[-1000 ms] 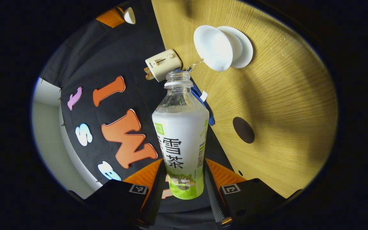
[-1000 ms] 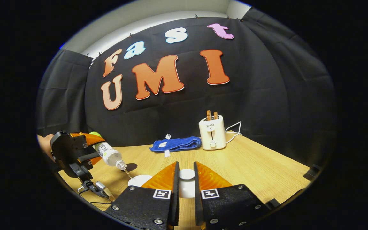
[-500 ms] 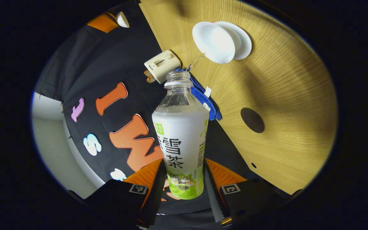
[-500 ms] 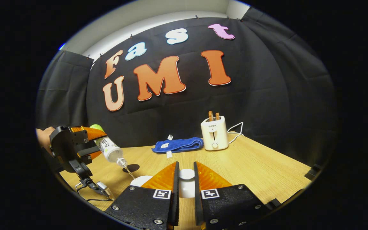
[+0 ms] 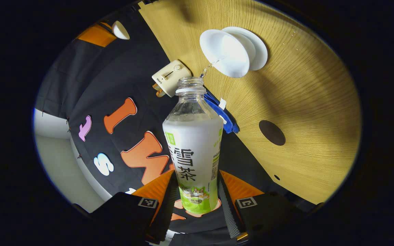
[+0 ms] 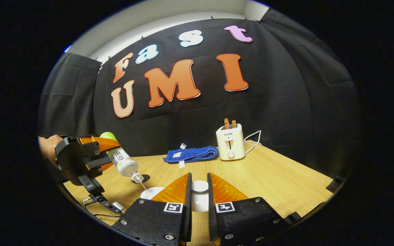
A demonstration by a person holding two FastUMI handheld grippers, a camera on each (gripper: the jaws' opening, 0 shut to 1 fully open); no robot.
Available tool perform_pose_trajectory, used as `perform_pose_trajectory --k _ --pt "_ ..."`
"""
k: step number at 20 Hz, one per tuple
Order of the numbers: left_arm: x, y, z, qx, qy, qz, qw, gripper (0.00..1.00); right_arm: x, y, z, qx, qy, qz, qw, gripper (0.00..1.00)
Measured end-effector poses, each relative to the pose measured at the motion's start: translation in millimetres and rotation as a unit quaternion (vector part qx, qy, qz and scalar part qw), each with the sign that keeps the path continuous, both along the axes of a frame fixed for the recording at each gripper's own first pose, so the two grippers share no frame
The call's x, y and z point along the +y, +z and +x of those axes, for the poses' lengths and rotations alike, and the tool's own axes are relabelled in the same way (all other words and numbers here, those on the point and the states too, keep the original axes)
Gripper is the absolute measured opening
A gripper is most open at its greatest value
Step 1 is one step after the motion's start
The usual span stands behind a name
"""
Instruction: Open the teacup lid with one hand, grasp the water bottle and pour water into the teacup with the other hand; after pouring, place the water bottle on the coaster and then close the teacup lid.
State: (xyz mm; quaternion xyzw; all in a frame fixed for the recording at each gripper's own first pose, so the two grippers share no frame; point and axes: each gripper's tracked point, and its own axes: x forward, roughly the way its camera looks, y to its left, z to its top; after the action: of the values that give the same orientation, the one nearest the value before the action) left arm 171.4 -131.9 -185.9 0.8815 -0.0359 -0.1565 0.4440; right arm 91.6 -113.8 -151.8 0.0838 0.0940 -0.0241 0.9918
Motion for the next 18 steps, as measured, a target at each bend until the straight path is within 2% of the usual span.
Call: perform_pose_trajectory --k 4,7,10,11,12,14,15,16,18 --pt "-3.4 -3.5 0.6 0.002 -0.005 0.001 1.000 0.68 1.2 1.3 -0.9 0.000 0.003 -0.003 1.000 0.20" --pt "-4.2 -12.1 -0.8 0.019 0.001 -0.032 0.999 0.67 4.0 -1.1 0.6 0.001 0.006 0.003 1.000 0.20" --pt "-4.6 -17.5 -7.9 0.025 0.001 -0.042 0.999 0.67 6.8 -3.6 2.7 0.007 0.007 -0.001 1.000 0.20" --pt "-2.3 -23.4 -8.0 0.037 0.007 -0.059 0.998 0.67 8.0 -1.5 3.0 0.005 0.007 -0.001 1.000 0.20" --pt "3.3 -30.5 -9.8 0.057 0.022 -0.096 0.994 0.66 11.3 1.0 4.5 0.001 0.011 0.003 1.000 0.20" --pt "0.6 -27.8 -11.9 0.062 0.025 -0.138 0.988 0.69 13.5 1.7 6.8 0.000 0.013 0.007 1.000 0.20" --pt "1.8 -26.5 -13.0 0.066 0.029 -0.166 0.984 0.66 13.9 -0.3 8.4 0.001 0.012 0.008 1.000 0.20" --pt "2.4 -24.8 -14.3 0.071 0.033 -0.204 0.976 0.69 13.8 -1.0 10.1 0.004 0.011 0.008 1.000 0.20" --pt "3.6 -8.1 -14.7 0.058 0.028 -0.275 0.959 0.65 16.4 0.1 12.6 0.003 0.011 0.008 1.000 0.20"
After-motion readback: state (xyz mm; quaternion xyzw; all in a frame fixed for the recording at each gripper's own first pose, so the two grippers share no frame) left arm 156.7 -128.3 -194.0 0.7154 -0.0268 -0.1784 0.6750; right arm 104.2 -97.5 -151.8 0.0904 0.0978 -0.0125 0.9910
